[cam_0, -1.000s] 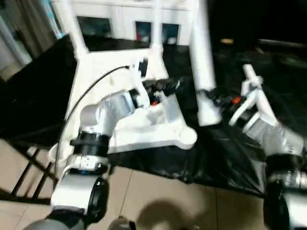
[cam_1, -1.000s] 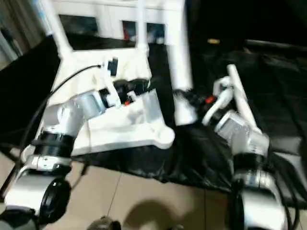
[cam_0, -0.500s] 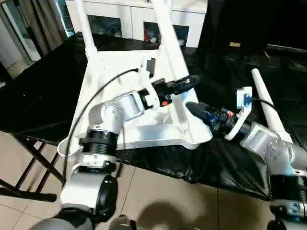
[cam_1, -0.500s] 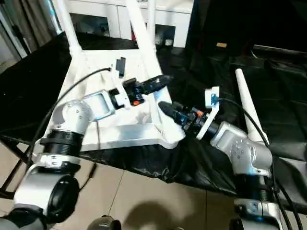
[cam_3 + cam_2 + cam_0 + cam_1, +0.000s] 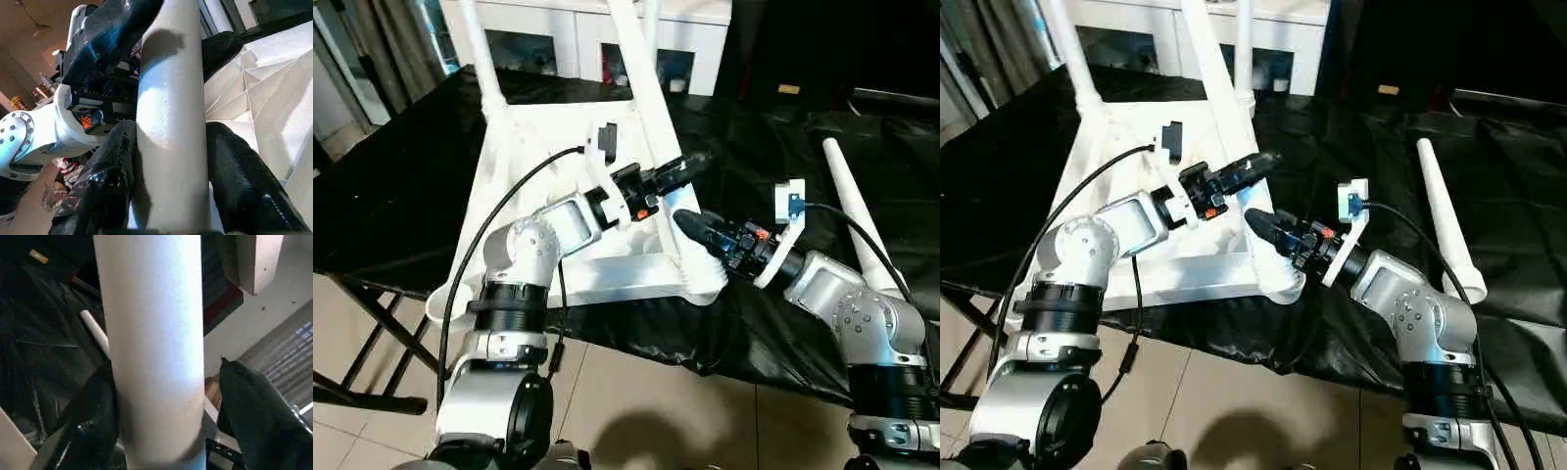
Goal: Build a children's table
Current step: Pick table leg
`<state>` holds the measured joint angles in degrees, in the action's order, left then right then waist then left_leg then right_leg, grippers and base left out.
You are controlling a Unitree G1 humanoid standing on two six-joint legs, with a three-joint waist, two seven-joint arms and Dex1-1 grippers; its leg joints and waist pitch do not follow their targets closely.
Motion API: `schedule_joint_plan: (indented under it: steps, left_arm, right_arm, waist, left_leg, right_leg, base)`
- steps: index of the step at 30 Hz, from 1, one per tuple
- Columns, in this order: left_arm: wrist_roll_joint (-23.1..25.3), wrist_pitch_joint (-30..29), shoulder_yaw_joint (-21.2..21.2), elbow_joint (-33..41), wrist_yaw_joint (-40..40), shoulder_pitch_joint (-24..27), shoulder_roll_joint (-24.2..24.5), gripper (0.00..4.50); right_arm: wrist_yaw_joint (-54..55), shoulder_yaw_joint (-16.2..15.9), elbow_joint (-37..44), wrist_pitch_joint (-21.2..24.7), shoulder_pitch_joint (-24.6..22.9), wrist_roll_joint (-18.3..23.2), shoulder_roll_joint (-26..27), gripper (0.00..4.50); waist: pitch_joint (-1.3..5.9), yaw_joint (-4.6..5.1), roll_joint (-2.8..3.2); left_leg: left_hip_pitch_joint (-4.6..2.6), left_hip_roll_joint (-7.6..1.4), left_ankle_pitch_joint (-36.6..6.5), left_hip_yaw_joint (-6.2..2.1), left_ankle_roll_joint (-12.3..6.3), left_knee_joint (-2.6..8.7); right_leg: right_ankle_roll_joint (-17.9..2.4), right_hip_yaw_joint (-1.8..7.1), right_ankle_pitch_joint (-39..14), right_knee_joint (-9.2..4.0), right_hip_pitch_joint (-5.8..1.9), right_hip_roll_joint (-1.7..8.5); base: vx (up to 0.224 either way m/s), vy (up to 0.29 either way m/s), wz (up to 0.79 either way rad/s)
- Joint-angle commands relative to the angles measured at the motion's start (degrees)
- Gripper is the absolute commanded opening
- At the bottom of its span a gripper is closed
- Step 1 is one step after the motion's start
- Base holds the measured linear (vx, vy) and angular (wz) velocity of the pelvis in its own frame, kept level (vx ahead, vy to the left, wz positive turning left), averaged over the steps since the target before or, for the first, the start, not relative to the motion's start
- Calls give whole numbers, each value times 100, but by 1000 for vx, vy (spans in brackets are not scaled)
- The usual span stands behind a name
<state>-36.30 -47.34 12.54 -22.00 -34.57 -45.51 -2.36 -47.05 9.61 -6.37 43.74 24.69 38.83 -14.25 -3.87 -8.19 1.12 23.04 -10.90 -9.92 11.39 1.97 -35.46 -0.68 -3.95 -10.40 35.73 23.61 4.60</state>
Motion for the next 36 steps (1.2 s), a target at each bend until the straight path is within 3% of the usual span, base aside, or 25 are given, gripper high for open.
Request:
schedule_joint_plan:
  steps: [1,8,12,14,15,21,22,23,27,29,32,33,36]
  left_arm:
    - [-144,69,-35,252,74,-70,-115,296]
    - [-162,22,-30,256,80,-49,-94,252]
    - [-180,11,-75,304,79,-12,-131,218]
    - [-177,23,-87,307,61,-15,-125,212]
    - [-176,37,-94,307,34,-22,-115,206]
    - [-54,192,-151,301,13,-78,-53,191]
    - [-21,208,-184,310,-10,-80,-23,191]
    - [99,275,-310,338,-105,-89,74,190]
    - [425,454,-690,484,-385,-105,369,190]
    - [517,473,-886,560,-589,-121,515,190]
    - [596,536,-985,568,-628,-141,590,190]
    - [597,551,-1055,568,-696,-172,655,190]
    - [594,573,-1121,564,-796,-188,705,190]
  right_arm:
    - [256,35,-38,3,49,-99,-38,184]
    - [290,-42,-13,21,36,-123,-65,184]
    - [304,-66,33,10,-12,-129,-82,184]
    - [341,-79,39,-10,-25,-160,-75,184]
    - [364,-91,49,-19,-33,-179,-70,184]
    - [363,-167,144,-11,-38,-216,-133,184]
    - [347,-184,146,-1,-32,-220,-146,219]
    - [352,-239,129,-2,1,-289,-195,240]
    - [333,-593,77,15,155,-668,-474,288]
    - [152,-875,116,-4,211,-852,-663,301]
    - [73,-1017,117,5,252,-926,-749,327]
    - [4,-1123,70,49,338,-945,-799,330]
    - [-36,-1197,31,110,397,-950,-839,330]
  waist:
    - [464,28,-56]
    - [474,35,-52]
    - [473,36,-15]
    - [473,43,-25]
    - [474,42,4]
    - [474,57,-47]
    - [476,47,-33]
    - [473,53,-69]
    - [475,57,-48]
    - [474,59,-56]
    - [471,66,-71]
    - [473,69,-100]
    - [475,64,-81]
  left_leg:
    - [-151,-231,-888,-150,-55,436]
    - [-141,-219,-794,-149,-84,428]
    - [-150,-226,-858,-154,-54,434]
    - [-154,-225,-895,-152,-39,437]
    - [-159,-230,-893,-158,-26,439]
    - [-151,-222,-878,-147,-40,436]
    - [-155,-227,-858,-153,-37,439]
    - [-156,-226,-840,-152,-52,441]
    - [-161,-230,-767,-148,-10,442]
    - [-159,-229,-756,-149,10,438]
    - [-152,-223,-735,-135,-19,427]
    - [-151,-222,-724,-132,-32,427]
    - [-160,-226,-718,-132,-46,422]
  right_leg:
    - [-1004,248,-1242,-488,-308,410]
    - [-985,246,-1105,-477,-313,402]
    - [-1014,245,-1109,-478,-311,403]
    - [-1007,245,-1135,-487,-310,401]
    - [-1015,245,-1106,-479,-306,399]
    - [-1022,247,-1049,-481,-318,396]
    - [-1011,248,-1068,-473,-318,399]
    - [-985,248,-1071,-482,-313,394]
    - [-907,257,-1100,-466,-306,387]
    - [-913,260,-1105,-458,-309,397]
    - [-943,270,-1061,-453,-309,395]
    - [-953,265,-1051,-453,-314,393]
    - [-1024,265,-1045,-444,-306,398]
  base:
    - [0,0,0]
    - [0,0,0]
    - [0,0,0]
    - [0,0,0]
    - [0,0,0]
    - [0,0,0]
    - [0,0,0]
    - [0,0,0]
    - [0,0,0]
    - [0,0,0]
    - [0,0,0]
    - [0,0,0]
    - [0,0,0]
